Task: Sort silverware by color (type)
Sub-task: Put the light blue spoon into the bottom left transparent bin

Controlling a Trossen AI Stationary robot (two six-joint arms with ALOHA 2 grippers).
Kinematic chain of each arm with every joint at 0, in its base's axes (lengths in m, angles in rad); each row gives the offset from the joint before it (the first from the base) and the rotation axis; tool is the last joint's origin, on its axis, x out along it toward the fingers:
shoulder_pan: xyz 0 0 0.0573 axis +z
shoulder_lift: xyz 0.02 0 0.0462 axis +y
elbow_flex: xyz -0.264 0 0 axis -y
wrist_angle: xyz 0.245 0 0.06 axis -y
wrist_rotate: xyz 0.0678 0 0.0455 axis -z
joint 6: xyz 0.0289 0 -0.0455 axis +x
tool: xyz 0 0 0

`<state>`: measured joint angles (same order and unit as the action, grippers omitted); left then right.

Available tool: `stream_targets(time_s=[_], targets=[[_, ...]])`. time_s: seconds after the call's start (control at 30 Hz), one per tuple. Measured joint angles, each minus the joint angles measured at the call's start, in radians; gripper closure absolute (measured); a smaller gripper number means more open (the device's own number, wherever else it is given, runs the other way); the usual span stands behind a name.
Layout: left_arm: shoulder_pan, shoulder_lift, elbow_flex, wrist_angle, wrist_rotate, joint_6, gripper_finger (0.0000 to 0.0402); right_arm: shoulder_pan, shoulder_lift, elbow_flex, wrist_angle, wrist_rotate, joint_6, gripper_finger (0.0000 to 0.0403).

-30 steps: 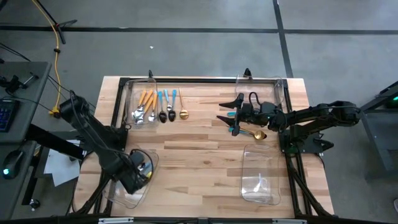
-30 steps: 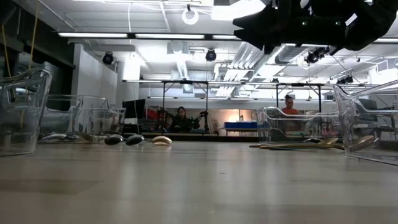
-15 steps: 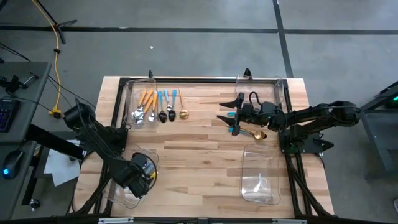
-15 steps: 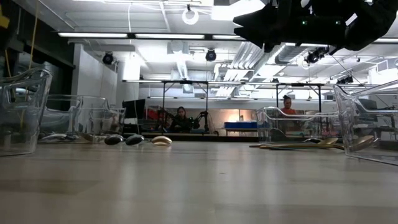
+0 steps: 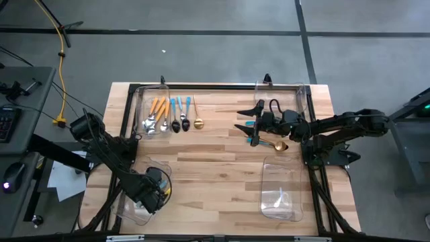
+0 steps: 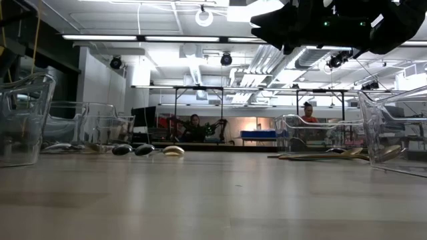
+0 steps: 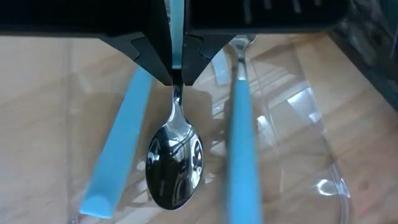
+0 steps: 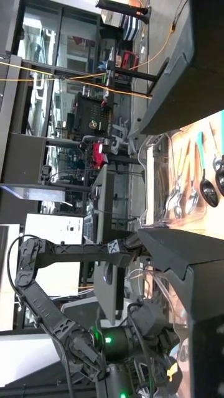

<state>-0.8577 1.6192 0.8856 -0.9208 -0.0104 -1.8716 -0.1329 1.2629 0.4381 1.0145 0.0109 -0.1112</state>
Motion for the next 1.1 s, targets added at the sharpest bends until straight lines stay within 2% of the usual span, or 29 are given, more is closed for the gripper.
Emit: stream_targets(time_s=[0.2, 0.9, 1.1], targets=[[0.0, 0.001, 0.0, 0.004, -0.01, 0.048, 0.0377, 0.0, 0.0, 0.0, 0.0, 0.004, -0.001, 0.016], [0.0, -0.021, -0.007, -0.017, 0.015, 0.064, 0.0294, 0.0, 0.0, 0.0, 0.0, 0.003, -0.001, 0.016], [0.001, -0.039, -0.008, -0.026, 0.028, 0.074, 0.0287, 0.0, 0.0, 0.0, 0.0, 0.003, -0.001, 0.016]])
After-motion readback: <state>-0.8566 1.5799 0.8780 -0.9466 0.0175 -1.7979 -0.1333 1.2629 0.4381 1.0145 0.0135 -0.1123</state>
